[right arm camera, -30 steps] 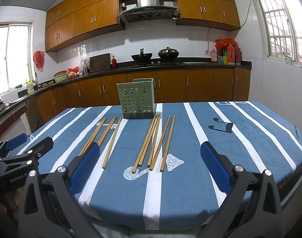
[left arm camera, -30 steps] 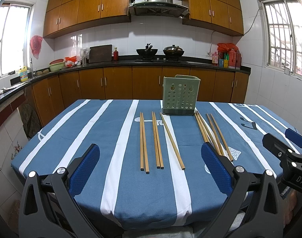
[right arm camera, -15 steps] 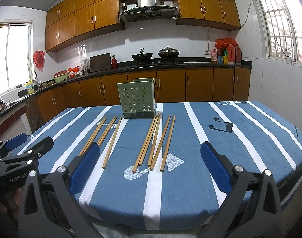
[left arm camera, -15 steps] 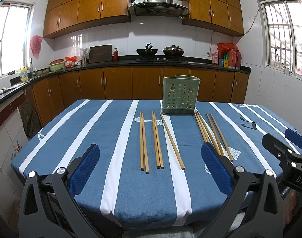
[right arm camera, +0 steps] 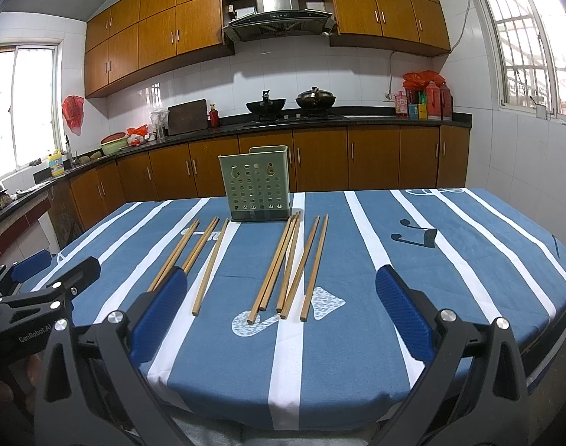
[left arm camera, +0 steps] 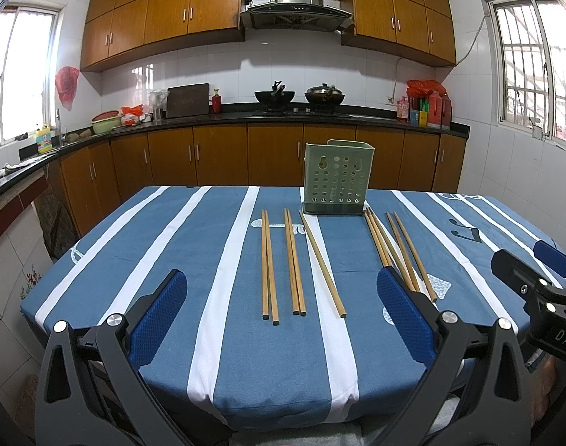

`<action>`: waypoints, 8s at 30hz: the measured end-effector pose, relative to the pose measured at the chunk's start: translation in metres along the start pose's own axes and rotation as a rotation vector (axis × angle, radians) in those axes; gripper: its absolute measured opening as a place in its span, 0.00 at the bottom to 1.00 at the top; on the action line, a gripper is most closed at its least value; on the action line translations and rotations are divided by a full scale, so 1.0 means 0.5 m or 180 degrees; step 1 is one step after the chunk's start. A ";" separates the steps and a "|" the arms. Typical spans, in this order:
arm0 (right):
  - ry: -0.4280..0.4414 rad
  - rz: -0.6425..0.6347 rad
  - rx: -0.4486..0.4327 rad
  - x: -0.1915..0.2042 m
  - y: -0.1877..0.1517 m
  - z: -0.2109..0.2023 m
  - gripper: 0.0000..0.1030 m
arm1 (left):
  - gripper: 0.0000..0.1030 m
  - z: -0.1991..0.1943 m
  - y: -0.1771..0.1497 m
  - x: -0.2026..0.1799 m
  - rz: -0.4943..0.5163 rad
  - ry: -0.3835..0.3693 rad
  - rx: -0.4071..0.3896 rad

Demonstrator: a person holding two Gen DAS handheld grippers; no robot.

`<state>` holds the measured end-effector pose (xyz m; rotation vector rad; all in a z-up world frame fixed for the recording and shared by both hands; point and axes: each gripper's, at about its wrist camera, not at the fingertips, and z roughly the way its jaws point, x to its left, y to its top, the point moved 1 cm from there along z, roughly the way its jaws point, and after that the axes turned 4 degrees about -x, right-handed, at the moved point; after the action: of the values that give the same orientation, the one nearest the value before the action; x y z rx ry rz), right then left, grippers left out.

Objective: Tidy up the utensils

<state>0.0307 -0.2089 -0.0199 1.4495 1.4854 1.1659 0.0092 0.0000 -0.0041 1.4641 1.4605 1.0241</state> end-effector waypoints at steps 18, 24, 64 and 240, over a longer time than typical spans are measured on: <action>0.0002 0.0003 0.0002 0.001 -0.001 0.002 0.96 | 0.98 0.000 0.000 0.000 0.0001 0.0000 0.0002; 0.0002 0.0004 0.0004 0.001 -0.002 0.002 0.96 | 0.98 0.000 0.000 0.000 0.0002 0.0001 0.0004; -0.0354 0.0878 0.1393 -0.151 -0.005 0.329 0.61 | 0.97 0.235 -0.006 0.166 -0.0416 0.0275 0.1083; 0.0083 0.0433 -0.0934 -0.165 0.494 0.218 0.07 | 0.07 0.268 0.421 0.173 -0.0424 -0.0238 -0.0324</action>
<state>0.2189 -0.2923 0.1733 1.3515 1.1877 1.4243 0.2072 0.0862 0.1480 1.3014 1.4117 0.9383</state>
